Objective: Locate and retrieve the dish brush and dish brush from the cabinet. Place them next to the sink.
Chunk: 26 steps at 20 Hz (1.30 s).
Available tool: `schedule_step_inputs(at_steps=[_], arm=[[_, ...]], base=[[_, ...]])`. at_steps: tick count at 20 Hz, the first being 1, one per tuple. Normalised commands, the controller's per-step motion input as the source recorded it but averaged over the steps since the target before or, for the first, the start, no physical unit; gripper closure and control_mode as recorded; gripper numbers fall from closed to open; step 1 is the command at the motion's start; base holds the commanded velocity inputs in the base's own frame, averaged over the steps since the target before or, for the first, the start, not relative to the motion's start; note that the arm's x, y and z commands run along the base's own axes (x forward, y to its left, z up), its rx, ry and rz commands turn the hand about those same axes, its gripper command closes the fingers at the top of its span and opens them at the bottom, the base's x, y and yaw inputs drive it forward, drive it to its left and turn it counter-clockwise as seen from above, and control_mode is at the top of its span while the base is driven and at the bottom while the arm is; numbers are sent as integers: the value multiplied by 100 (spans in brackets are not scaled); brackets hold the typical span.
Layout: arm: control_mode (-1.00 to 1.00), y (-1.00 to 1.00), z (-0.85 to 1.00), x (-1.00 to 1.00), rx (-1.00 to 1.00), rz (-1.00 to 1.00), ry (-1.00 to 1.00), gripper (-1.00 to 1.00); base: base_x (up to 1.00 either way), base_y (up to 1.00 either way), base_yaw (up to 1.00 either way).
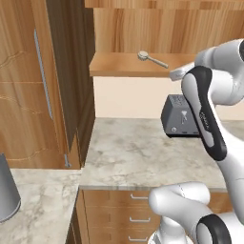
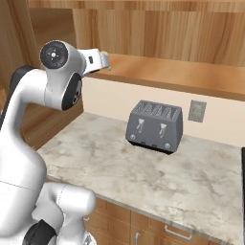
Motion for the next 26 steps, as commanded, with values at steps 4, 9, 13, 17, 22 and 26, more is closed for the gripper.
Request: schedule_step_inputs(at_steps=[4,9,13,17,22,26], arm=[[-100,0,-14,15,0,0,0,-100],[-100,0,-20,47,0,-4,-1,-100],[-100,0,-13,54,0,-10,0,-100],[-100,0,-13,52,0,-9,0,-100],[-100,0,-5,49,0,-6,0,-100],[-100,-1,0,35,0,-1,1,-100]], base=[[0,0,0],[0,0,0],[0,0,0],[0,0,0],[0,0,0],[0,0,0]])
